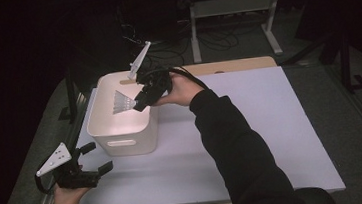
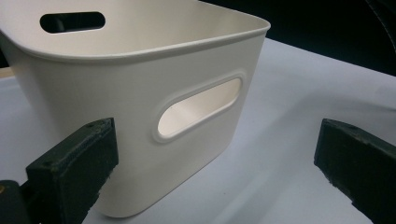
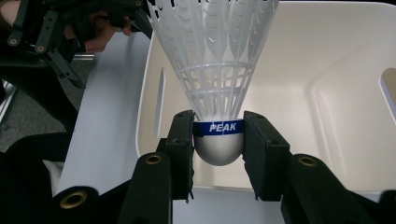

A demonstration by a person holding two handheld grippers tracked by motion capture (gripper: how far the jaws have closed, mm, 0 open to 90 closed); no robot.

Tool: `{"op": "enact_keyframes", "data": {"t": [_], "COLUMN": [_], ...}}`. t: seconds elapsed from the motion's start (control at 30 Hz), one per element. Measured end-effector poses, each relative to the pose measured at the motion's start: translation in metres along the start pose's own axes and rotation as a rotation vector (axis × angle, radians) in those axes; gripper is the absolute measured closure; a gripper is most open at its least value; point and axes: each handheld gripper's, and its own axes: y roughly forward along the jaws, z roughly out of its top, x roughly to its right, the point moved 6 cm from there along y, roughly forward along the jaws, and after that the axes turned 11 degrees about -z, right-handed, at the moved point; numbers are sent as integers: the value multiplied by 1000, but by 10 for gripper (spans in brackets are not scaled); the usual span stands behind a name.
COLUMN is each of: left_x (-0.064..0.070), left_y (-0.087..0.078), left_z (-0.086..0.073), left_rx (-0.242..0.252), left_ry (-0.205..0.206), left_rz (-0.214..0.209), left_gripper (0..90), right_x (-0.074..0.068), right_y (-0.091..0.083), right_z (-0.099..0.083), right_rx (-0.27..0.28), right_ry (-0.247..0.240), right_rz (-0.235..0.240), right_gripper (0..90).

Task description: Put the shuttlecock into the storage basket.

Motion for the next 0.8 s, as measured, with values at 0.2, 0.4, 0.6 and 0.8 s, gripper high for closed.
{"op": "enact_keyframes", "data": {"t": [0.2,0.4,0.6,0.8], "left_x": [0,0,0,0], "left_y": [0,0,0,-1], "left_z": [0,0,0,0], "left_rx": [-1,-2,0,-1], "left_ry": [0,-1,0,-1], "left_rz": [0,0,0,0], "left_gripper": [0,0,0,0], "right_x": [-1,-1,-1,-2], "right_y": [8,15,23,31], "right_z": [0,-1,-3,-5], "right_rx": [-8,-14,-29,-44], "right_ry": [2,4,5,8], "right_rz": [7,11,17,26], "right_gripper": [638,638,638,638]}}
